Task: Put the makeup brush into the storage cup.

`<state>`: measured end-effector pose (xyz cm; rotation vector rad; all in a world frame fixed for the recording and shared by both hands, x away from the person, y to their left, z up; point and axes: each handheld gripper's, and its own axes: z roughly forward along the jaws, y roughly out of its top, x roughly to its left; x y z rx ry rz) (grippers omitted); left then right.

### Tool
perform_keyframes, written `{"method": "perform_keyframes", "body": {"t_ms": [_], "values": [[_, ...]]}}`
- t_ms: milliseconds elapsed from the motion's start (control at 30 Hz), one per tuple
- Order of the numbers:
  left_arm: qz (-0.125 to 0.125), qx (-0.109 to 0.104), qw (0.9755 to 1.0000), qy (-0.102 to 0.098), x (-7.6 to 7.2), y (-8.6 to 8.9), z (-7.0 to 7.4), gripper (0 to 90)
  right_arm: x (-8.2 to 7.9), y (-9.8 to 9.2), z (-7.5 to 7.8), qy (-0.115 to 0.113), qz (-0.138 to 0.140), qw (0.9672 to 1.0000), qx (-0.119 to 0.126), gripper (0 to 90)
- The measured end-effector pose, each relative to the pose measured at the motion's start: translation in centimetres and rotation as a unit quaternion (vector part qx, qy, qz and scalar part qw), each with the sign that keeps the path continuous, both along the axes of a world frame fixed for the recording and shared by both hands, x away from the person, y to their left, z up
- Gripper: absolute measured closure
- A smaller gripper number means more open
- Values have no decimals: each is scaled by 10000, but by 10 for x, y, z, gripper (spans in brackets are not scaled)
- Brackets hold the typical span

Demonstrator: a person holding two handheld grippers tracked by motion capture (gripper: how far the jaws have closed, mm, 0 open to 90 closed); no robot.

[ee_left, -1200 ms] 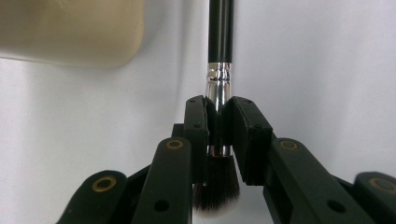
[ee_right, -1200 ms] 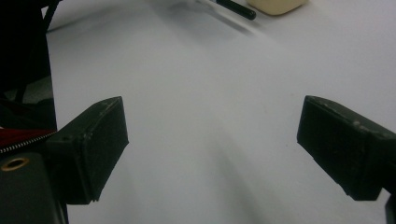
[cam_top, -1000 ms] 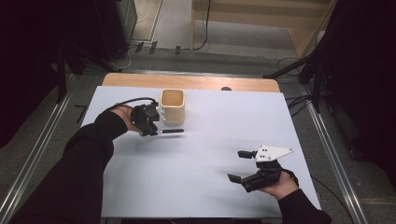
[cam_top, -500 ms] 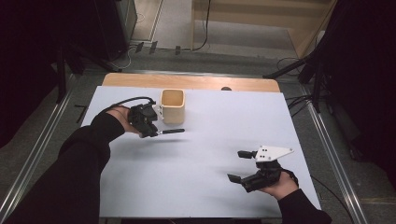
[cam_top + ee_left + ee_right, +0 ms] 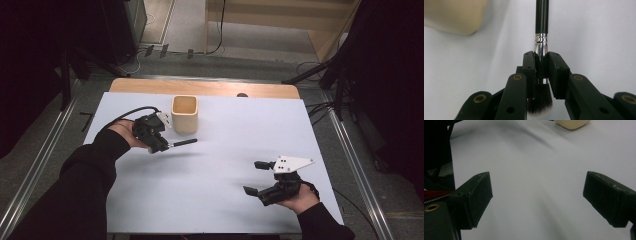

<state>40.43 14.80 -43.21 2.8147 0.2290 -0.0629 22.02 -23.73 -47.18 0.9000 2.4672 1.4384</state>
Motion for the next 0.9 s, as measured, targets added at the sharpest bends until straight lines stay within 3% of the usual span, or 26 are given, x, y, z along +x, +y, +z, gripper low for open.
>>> {"method": "perform_keyframes", "body": {"t_ms": [300,400,667,800,867,900], "values": [[72,-273,9996,66,-12,2,4,772,0,0,0,-9,1,10000,27,92],[235,-431,9988,73,-19,2,8,772,0,0,0,-6,-12,10000,59,92],[313,-710,9969,82,-32,5,14,772,0,1,1,-16,-26,9999,105,92],[326,-822,9960,110,-39,7,14,772,2,0,3,17,-188,9996,198,92],[317,-873,9956,114,-42,7,14,773,4,-1,3,107,-175,9994,273,95],[348,-892,9953,139,-44,6,14,773,6,-1,3,232,-129,9991,344,160]]}}
